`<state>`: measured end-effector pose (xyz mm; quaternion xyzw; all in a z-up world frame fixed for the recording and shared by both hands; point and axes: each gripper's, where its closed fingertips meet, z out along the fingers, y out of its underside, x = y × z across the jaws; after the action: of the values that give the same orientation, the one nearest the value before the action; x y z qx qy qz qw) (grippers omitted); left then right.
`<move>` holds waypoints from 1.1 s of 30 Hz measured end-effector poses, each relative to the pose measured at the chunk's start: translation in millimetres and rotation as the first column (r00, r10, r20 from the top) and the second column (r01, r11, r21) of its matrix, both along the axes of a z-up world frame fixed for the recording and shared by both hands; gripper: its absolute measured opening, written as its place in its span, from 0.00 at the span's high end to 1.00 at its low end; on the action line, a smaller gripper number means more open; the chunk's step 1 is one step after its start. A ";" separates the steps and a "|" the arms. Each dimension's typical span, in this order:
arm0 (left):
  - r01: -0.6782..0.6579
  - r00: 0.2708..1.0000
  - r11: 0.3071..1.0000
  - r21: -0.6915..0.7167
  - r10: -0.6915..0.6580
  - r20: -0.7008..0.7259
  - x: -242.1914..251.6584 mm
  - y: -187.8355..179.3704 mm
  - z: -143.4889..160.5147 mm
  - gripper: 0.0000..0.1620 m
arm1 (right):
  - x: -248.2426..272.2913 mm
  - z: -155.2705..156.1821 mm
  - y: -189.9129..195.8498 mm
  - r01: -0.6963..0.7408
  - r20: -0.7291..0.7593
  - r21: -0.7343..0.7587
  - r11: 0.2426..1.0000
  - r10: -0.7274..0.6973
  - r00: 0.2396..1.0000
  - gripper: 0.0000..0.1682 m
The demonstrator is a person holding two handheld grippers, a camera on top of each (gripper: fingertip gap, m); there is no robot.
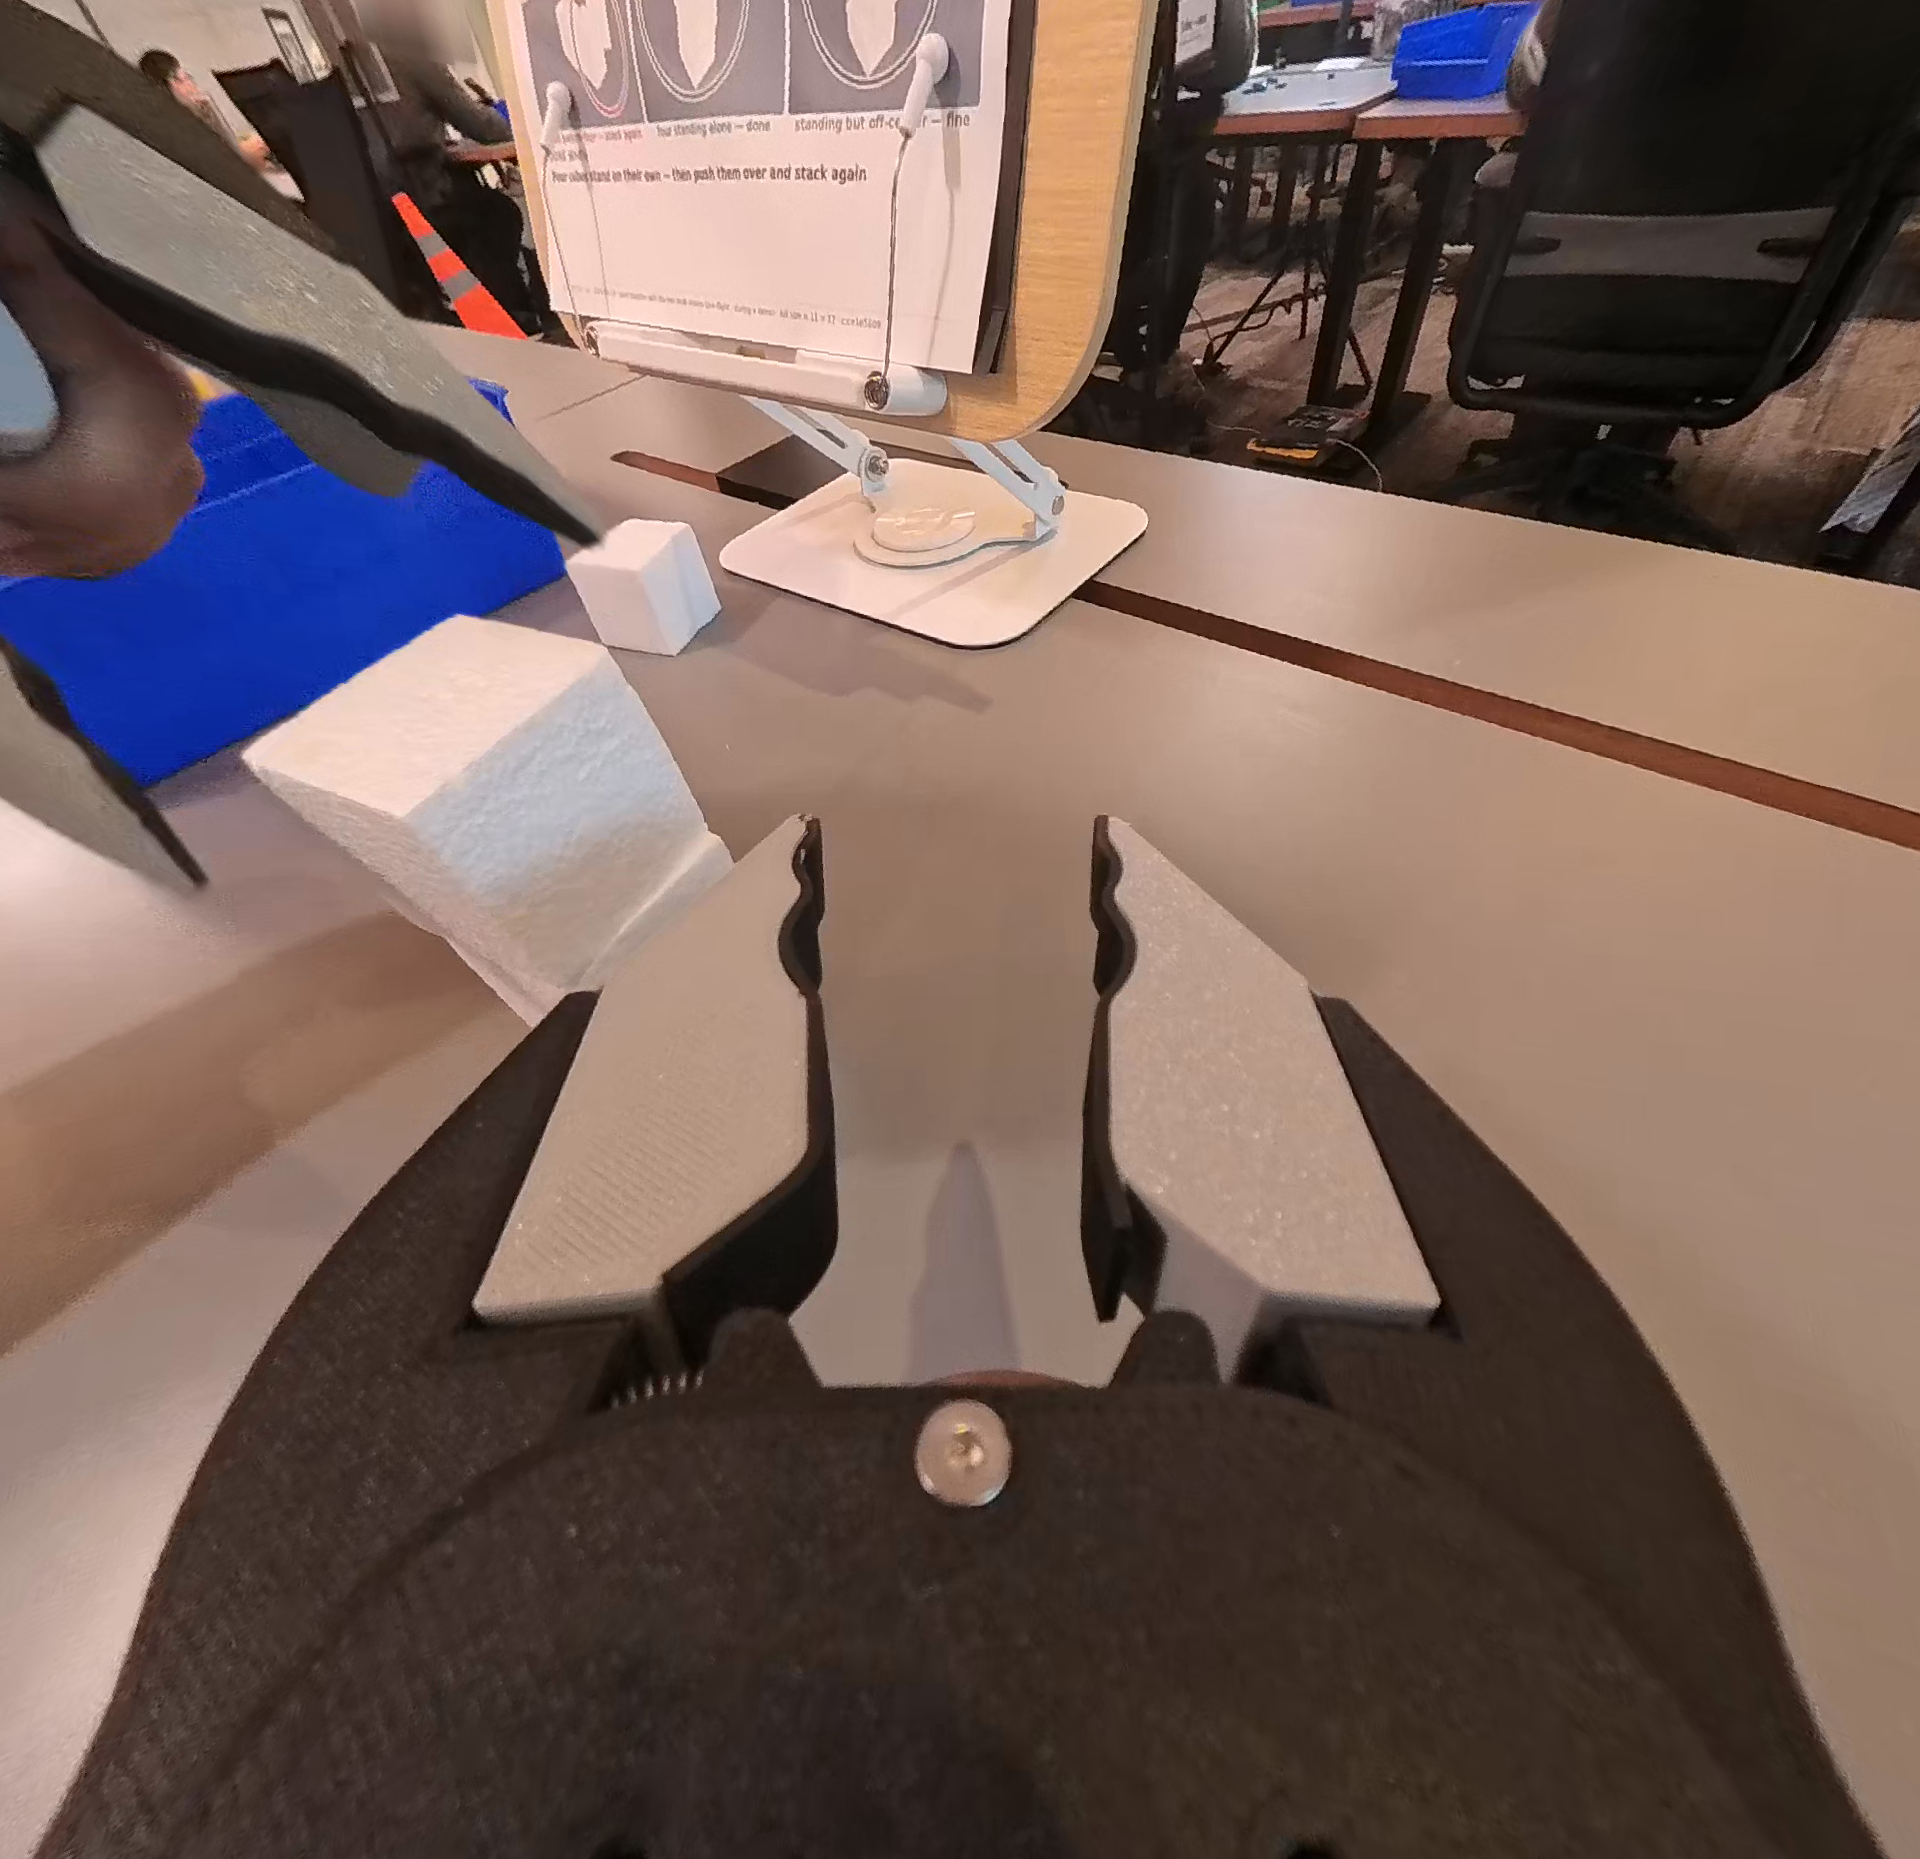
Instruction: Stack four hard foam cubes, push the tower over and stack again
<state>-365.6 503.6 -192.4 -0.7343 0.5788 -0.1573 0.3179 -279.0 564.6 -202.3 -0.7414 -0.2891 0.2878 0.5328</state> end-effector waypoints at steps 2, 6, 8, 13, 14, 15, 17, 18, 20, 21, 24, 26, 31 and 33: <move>-0.063 0.997 0.998 0.029 0.062 0.054 -19.4 4.0 10.7 0.35 | 0.4 0.2 0.3 0.002 -0.002 0.000 1.000 -0.002 1.000 0.71; -0.268 0.951 0.961 0.074 0.251 0.180 -71.9 20.5 32.4 0.34 | -0.5 -2.8 0.8 0.002 0.010 -0.003 1.000 -0.002 1.000 0.71; -0.393 0.901 0.914 0.105 0.360 0.241 -101.1 32.7 40.0 0.34 | -1.5 -3.6 0.5 0.001 0.019 -0.002 1.000 -0.001 1.000 0.71; -0.674 0.739 0.722 0.156 0.658 0.146 -182.4 70.2 8.9 0.35 | -4.4 -7.8 0.0 0.000 0.045 0.002 1.000 0.000 0.999 0.71; -0.720 0.694 0.678 0.150 0.709 0.124 -195.0 77.6 -0.9 0.36 | -4.9 -9.4 0.1 0.000 0.051 0.002 1.000 0.000 0.999 0.71; -0.773 0.633 0.618 0.142 0.767 0.104 -207.7 85.5 -11.2 0.37 | -5.7 -10.9 0.1 -0.001 0.058 0.000 1.000 0.001 0.998 0.71; -0.859 0.506 0.494 0.136 0.860 0.070 -228.4 99.5 -30.6 0.38 | -6.7 -13.5 0.4 -0.001 0.072 0.002 1.000 0.001 0.997 0.71; -0.887 0.454 0.443 0.129 0.889 0.065 -233.9 105.6 -39.0 0.40 | -6.9 -14.9 0.7 0.000 0.080 0.002 1.000 0.000 0.997 0.71; -0.920 0.386 0.379 0.099 0.920 0.067 -235.9 116.8 -54.6 0.40 | -7.1 -16.8 1.0 0.000 0.090 0.001 1.000 0.000 0.996 0.71; -0.933 0.356 0.351 0.083 0.932 0.066 -236.5 122.0 -61.9 0.40 | -6.9 -17.1 1.3 0.002 0.092 0.001 1.000 -0.002 0.996 0.71; -0.961 0.273 0.269 0.064 0.960 0.059 -244.4 135.0 -79.1 0.39 | -5.9 -16.9 2.0 0.004 0.087 -0.001 1.000 -0.004 0.996 0.71; -0.970 0.239 0.236 0.061 0.970 0.048 -250.0 139.6 -88.5 0.43 | -5.7 -16.9 2.0 0.004 0.085 -0.003 1.000 -0.004 0.996 0.71; -0.971 0.238 0.238 0.016 0.971 0.019 -255.1 134.1 -105.6 0.61 | -7.2 -15.0 0.5 -0.003 0.079 0.000 1.000 0.003 0.997 0.71; -0.968 0.251 0.251 0.029 0.968 0.010 -257.7 127.3 -104.5 0.61 | -6.9 -13.7 0.3 -0.002 0.073 0.002 1.000 0.002 0.997 0.71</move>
<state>-623.3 630.9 -296.9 -0.9310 0.0122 0.0823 0.3555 -285.9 564.9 -216.0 -0.7507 -0.3095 0.2610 0.5222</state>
